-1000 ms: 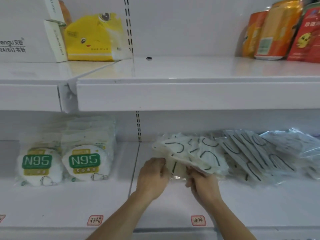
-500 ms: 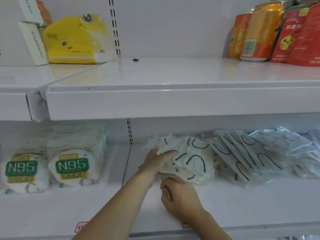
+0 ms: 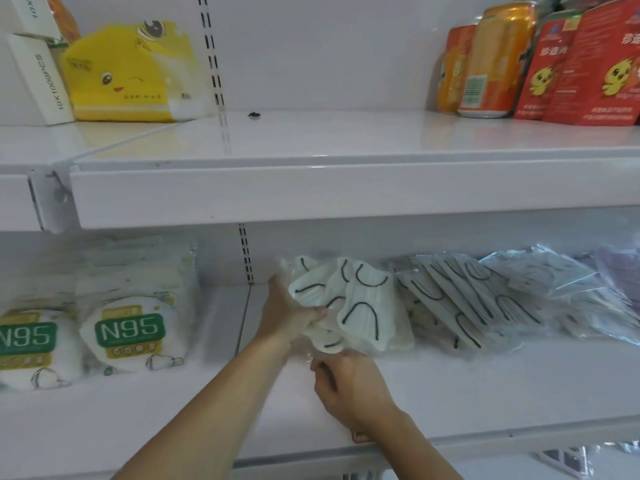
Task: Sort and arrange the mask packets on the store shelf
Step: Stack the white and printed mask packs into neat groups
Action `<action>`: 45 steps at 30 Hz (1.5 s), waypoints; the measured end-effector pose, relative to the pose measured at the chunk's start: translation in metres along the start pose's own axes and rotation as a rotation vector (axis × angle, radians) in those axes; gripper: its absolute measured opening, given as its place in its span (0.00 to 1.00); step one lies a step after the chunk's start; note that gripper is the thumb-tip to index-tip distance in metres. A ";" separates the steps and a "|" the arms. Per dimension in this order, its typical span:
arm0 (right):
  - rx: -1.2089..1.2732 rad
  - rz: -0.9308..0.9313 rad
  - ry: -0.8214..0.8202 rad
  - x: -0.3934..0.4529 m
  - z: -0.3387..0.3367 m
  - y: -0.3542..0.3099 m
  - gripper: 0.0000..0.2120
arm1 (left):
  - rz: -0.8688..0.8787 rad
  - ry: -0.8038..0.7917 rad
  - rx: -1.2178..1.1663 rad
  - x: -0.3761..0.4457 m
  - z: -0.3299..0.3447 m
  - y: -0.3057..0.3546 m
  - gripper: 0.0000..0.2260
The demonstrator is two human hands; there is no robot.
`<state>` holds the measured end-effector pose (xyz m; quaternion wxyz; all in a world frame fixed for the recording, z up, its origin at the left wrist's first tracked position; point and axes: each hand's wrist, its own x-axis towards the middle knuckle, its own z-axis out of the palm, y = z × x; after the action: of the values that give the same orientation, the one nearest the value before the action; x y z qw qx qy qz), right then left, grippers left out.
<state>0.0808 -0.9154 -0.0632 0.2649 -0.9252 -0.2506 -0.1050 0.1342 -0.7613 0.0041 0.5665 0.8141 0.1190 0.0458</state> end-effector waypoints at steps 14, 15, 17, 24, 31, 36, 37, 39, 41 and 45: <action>1.104 0.508 0.274 0.031 -0.042 -0.010 0.27 | 0.246 -0.198 0.318 -0.008 -0.105 -0.011 0.29; 1.059 0.520 0.215 0.037 -0.041 -0.011 0.36 | 0.227 -0.212 0.354 -0.012 -0.106 -0.012 0.31; 1.003 0.508 0.184 0.046 -0.034 -0.006 0.50 | 0.201 -0.241 0.386 -0.020 -0.108 -0.013 0.30; 0.686 0.290 0.135 0.069 -0.048 0.011 0.52 | 0.182 -0.363 0.491 -0.013 -0.130 -0.022 0.24; 1.039 0.337 0.052 0.064 -0.058 0.007 0.26 | 0.460 -0.293 0.447 -0.017 -0.136 0.021 0.22; 1.456 0.403 0.011 0.048 -0.020 0.012 0.35 | 0.429 -0.345 0.531 -0.016 -0.125 0.007 0.29; 1.478 0.418 0.026 0.046 -0.015 0.015 0.37 | 0.385 -0.373 0.528 -0.018 -0.122 -0.003 0.31; 1.434 0.435 0.040 0.043 -0.011 0.016 0.38 | 0.336 -0.391 0.502 -0.022 -0.118 -0.020 0.35; 1.412 0.438 0.035 0.044 -0.009 0.016 0.39 | 0.327 -0.364 0.475 -0.025 -0.116 -0.029 0.39; 1.384 0.406 -0.002 0.048 -0.012 0.011 0.41 | 0.322 -0.356 0.509 -0.027 -0.113 -0.027 0.44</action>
<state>0.1263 -0.9106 -0.0423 0.8044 -0.5738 -0.0831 0.1297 0.0805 -0.6564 0.0206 0.3426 0.9329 -0.1038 -0.0390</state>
